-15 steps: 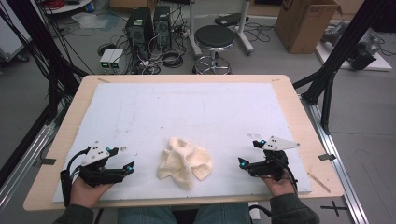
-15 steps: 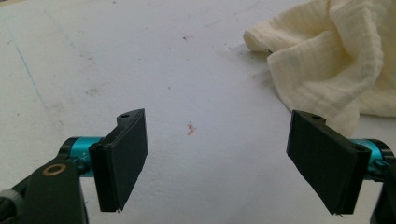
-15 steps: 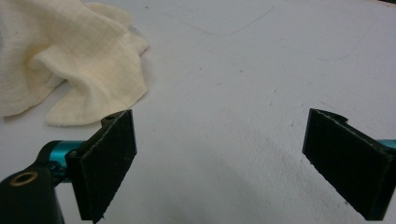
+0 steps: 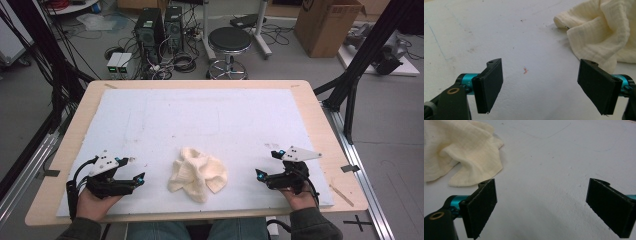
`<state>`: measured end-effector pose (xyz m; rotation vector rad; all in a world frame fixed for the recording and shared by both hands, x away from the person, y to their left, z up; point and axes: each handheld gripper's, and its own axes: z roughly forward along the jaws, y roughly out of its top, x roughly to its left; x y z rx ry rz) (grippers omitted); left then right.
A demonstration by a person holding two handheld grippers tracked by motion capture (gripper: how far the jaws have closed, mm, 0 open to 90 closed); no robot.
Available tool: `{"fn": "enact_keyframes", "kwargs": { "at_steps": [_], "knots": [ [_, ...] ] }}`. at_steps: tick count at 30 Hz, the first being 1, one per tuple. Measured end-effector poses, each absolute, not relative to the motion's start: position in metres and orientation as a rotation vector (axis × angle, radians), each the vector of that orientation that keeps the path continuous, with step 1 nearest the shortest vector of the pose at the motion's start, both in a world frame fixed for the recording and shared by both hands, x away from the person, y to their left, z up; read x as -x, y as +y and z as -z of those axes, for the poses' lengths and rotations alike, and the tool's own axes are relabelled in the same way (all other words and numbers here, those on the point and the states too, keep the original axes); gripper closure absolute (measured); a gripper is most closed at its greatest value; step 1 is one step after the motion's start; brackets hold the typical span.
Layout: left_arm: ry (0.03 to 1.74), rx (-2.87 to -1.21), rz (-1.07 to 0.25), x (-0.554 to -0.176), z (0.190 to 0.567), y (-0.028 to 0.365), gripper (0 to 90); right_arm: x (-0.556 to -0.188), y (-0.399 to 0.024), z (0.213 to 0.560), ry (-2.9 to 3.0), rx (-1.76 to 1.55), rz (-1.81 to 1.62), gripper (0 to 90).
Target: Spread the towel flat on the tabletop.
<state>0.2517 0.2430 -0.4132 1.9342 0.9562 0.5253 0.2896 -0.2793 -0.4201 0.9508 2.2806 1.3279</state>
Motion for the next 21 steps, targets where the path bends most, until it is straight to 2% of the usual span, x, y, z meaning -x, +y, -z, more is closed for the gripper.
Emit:
{"fn": "enact_keyframes", "kwargs": {
  "at_steps": [21],
  "knots": [
    [0.934,-1.916,-0.521,-0.256,0.412,0.236,21.7,-0.292,-0.266,0.416,2.31,-0.92,-1.329,9.2]
  ]
}}
